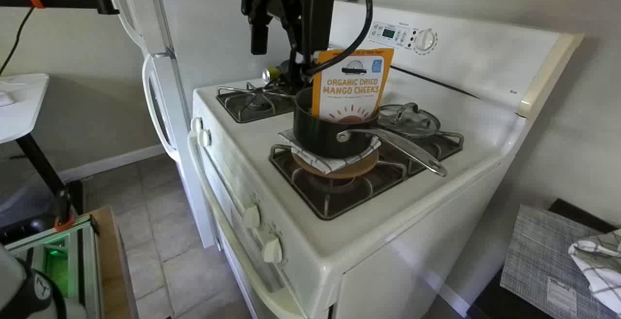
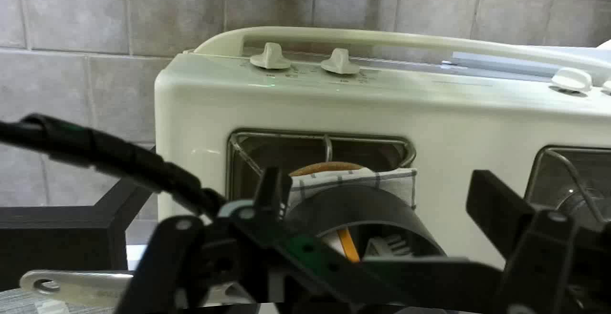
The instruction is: Pick up the clear pot lid and put it in the gray pan
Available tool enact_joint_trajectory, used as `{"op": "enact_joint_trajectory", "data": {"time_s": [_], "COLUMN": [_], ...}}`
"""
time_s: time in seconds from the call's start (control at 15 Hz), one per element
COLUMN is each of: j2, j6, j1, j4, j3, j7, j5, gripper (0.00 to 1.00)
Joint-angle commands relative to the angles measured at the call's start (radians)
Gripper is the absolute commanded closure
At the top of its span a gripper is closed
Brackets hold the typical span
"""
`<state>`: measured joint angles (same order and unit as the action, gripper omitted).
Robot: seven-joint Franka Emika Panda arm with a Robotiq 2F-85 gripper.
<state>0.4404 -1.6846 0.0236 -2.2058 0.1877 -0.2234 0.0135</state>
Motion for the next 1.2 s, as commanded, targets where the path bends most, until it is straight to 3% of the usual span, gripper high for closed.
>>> {"op": "enact_joint_trajectory", "data": {"time_s": [0.0, 0.4, 0.67, 0.93, 1.13], "j2": [-0.003, -0.003, 0.018, -0.038, -0.149], "j6": [0.003, 0.003, -0.114, -0.196, -0.267], "j1": [0.018, 0.018, 0.040, 0.062, 0.045], "j4": [0.003, 0.003, 0.025, 0.167, 0.310], "j3": [-0.014, -0.014, -0.027, 0.000, 0.030], "j7": [-0.006, -0.006, 0.019, -0.067, -0.188], "j5": [0.006, 0.006, -0.035, -0.125, -0.133], "gripper": [0.00, 0.00, 0.00, 0.00, 0.00]}}
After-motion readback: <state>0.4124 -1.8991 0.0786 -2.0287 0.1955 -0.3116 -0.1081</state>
